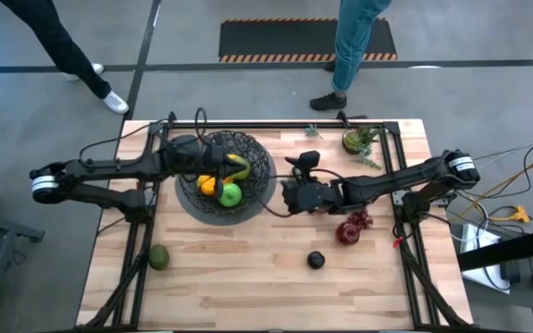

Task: Build produce basket
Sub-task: Put the pear into the basket

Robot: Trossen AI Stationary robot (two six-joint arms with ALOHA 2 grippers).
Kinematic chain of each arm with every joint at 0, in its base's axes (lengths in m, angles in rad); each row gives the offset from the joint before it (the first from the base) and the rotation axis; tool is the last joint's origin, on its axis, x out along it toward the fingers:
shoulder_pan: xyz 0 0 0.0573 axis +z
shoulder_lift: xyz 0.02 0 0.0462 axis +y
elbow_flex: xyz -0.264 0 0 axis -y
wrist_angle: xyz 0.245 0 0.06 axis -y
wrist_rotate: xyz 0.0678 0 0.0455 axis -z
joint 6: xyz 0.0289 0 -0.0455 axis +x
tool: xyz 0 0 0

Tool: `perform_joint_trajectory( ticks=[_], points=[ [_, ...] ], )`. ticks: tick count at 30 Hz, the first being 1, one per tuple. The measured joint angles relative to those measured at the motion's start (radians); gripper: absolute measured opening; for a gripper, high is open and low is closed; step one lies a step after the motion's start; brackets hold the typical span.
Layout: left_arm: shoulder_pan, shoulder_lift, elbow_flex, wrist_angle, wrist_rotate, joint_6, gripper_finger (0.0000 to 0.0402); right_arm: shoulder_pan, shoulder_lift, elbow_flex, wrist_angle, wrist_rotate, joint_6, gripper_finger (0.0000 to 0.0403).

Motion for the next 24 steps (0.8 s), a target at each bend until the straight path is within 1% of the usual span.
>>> perform_joint_trajectory(
  ticks=[3, 6, 8, 11, 13, 17, 20, 24],
  points=[
    [0.0, -0.037, 0.019, -0.179, -0.004, 0.071, 0.0, -0.001, -0.039, -0.03, -0.026, 0.0, 0.049, 0.0348],
    [0.0, -0.073, 0.046, -0.342, -0.01, 0.108, 0.0, -0.002, -0.094, -0.08, -0.031, -0.008, 0.087, 0.0327],
    [0.0, -0.086, 0.057, -0.447, -0.038, 0.117, 0.0, -0.008, -0.136, -0.118, -0.031, -0.049, 0.118, 0.031],
    [0.0, -0.084, 0.064, -0.543, -0.055, 0.12, 0.0, -0.029, -0.202, -0.173, -0.015, -0.142, 0.171, 0.0277],
    [0.0, -0.06, 0.063, -0.549, -0.055, 0.129, 0.0, -0.046, -0.24, -0.21, 0.007, -0.182, 0.197, 0.0253],
    [0.0, 0.021, 0.06, -0.556, -0.072, 0.154, 0.0, -0.071, -0.287, -0.284, 0.087, -0.226, 0.199, 0.0203],
    [0.0, 0.074, 0.072, -0.563, -0.148, 0.178, 0.0, -0.078, -0.308, -0.331, 0.161, -0.231, 0.181, 0.0168],
    [0.0, 0.136, 0.088, -0.563, -0.227, 0.204, 0.0, -0.079, -0.317, -0.37, 0.195, -0.231, 0.175, 0.0128]
  ],
)
